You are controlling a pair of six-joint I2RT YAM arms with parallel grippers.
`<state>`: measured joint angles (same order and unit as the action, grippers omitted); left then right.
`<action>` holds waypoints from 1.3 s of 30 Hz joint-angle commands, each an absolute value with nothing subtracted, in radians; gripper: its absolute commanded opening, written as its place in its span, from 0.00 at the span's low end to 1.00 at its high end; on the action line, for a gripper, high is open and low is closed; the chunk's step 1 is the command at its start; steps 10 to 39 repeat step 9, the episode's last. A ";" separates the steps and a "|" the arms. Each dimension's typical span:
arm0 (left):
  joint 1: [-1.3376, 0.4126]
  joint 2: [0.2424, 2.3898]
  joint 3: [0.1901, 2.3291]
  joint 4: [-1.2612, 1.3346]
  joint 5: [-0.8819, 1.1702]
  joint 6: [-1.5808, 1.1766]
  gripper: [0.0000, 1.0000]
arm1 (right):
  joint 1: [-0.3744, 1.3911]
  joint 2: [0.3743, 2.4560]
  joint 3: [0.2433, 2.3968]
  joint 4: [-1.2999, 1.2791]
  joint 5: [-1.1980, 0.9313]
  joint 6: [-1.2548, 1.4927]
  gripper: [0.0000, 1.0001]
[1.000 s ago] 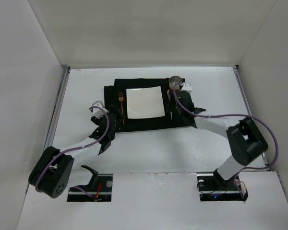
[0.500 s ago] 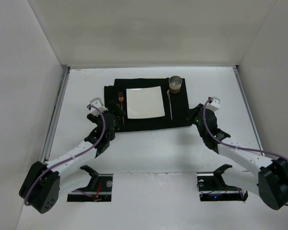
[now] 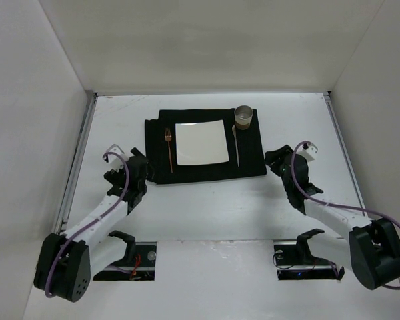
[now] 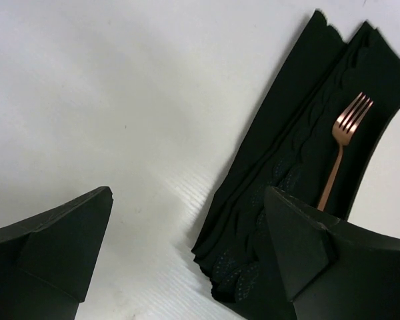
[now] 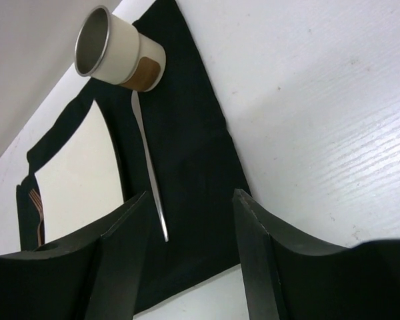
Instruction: Set the dinner table for one person
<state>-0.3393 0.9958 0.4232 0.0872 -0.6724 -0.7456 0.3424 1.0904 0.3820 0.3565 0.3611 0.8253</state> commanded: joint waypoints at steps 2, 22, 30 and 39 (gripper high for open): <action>-0.364 1.055 0.503 0.037 -0.643 -0.762 1.00 | 0.340 1.123 0.387 0.453 0.328 0.851 0.58; -0.407 1.164 0.601 0.021 -0.627 -0.735 1.00 | 0.331 1.121 0.382 0.465 0.302 0.861 0.58; -0.407 1.164 0.601 0.021 -0.627 -0.735 1.00 | 0.331 1.121 0.382 0.465 0.302 0.861 0.58; -0.407 1.164 0.601 0.021 -0.627 -0.735 1.00 | 0.331 1.121 0.382 0.465 0.302 0.861 0.58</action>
